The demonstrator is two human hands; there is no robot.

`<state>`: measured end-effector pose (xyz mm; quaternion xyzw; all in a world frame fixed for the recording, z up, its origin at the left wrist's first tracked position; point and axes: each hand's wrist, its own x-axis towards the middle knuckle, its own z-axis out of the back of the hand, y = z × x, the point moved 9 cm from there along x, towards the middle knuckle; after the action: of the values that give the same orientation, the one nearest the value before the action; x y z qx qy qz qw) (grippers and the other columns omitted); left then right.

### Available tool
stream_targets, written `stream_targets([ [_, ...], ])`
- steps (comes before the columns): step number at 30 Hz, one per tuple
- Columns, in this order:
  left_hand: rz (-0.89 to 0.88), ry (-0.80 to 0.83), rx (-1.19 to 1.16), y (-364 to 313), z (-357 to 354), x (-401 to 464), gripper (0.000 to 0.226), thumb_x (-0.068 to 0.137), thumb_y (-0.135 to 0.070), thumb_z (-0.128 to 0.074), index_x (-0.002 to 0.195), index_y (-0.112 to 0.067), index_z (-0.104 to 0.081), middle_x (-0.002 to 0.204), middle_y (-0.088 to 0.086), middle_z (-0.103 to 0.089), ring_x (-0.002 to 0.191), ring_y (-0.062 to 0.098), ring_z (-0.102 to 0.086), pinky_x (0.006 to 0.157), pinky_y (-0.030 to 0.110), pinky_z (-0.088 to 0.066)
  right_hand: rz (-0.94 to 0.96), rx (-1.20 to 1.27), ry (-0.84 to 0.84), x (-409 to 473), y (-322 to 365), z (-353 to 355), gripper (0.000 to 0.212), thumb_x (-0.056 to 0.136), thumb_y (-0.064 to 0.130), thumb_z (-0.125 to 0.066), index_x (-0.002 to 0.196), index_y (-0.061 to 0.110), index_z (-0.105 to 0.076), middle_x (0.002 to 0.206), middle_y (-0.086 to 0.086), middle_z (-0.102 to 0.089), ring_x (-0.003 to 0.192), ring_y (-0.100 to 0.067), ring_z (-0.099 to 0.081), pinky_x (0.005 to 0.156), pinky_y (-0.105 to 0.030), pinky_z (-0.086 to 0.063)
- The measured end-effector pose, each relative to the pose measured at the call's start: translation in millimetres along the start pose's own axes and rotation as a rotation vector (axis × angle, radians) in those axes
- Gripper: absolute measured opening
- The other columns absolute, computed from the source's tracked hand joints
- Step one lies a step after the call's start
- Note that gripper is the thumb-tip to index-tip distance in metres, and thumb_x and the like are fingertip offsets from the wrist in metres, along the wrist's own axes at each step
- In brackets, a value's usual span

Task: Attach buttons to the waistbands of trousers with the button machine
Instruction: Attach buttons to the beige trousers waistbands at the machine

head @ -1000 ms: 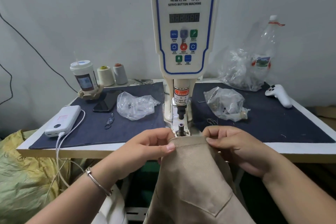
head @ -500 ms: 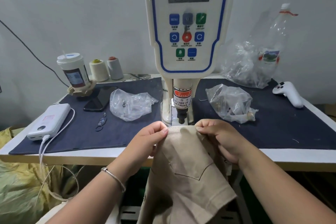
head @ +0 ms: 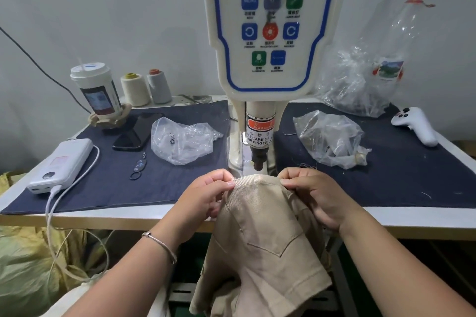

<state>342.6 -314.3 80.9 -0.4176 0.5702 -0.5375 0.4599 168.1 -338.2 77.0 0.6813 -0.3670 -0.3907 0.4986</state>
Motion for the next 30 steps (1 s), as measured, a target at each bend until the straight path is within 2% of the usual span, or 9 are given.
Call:
stream_targets([
  [4,-0.007,0.0,-0.022,2.2,0.1,0.9,0.012,0.08,-0.024,-0.059,0.069,-0.021,-0.057,0.061,-0.004,-0.037,0.048,0.01,-0.024,0.042,0.016,-0.025,0.007,0.013,0.027,-0.4,-1.5,1.0,0.005,0.076,0.008,-0.057,0.073,0.005,-0.06,0.067,-0.008,-0.05,0.062,-0.015,-0.045,0.06,-0.028,-0.036],
  [14,-0.036,-0.008,-0.015,0.4,-1.7,1.0,0.015,0.078,-0.022,-0.059,0.064,-0.022,-0.056,0.059,-0.006,-0.036,0.046,0.008,-0.027,0.041,0.016,-0.027,0.044,0.034,0.012,0.8,-3.2,4.2,0.007,0.073,0.009,-0.057,0.074,0.003,-0.06,0.069,-0.009,-0.052,0.063,-0.015,-0.048,0.062,-0.026,-0.04],
  [20,-0.046,0.008,-0.042,-2.1,-4.4,-0.4,0.016,0.079,-0.019,-0.059,0.062,-0.021,-0.057,0.058,-0.008,-0.042,0.044,0.007,-0.034,0.041,0.015,-0.031,0.053,0.051,-0.001,0.1,-2.5,4.8,0.008,0.071,0.009,-0.057,0.065,0.008,-0.062,0.065,-0.007,-0.051,0.06,-0.014,-0.048,0.06,-0.025,-0.04],
  [30,-0.052,0.023,-0.044,-4.1,-6.4,-2.3,0.018,0.079,-0.019,-0.058,0.061,-0.021,-0.058,0.057,-0.008,-0.043,0.044,0.007,-0.035,0.041,0.017,-0.032,0.05,0.047,-0.023,-0.4,-2.8,5.4,0.008,0.071,0.008,-0.057,0.073,0.002,-0.059,0.068,-0.009,-0.051,0.063,-0.016,-0.047,0.064,-0.028,-0.038],
])
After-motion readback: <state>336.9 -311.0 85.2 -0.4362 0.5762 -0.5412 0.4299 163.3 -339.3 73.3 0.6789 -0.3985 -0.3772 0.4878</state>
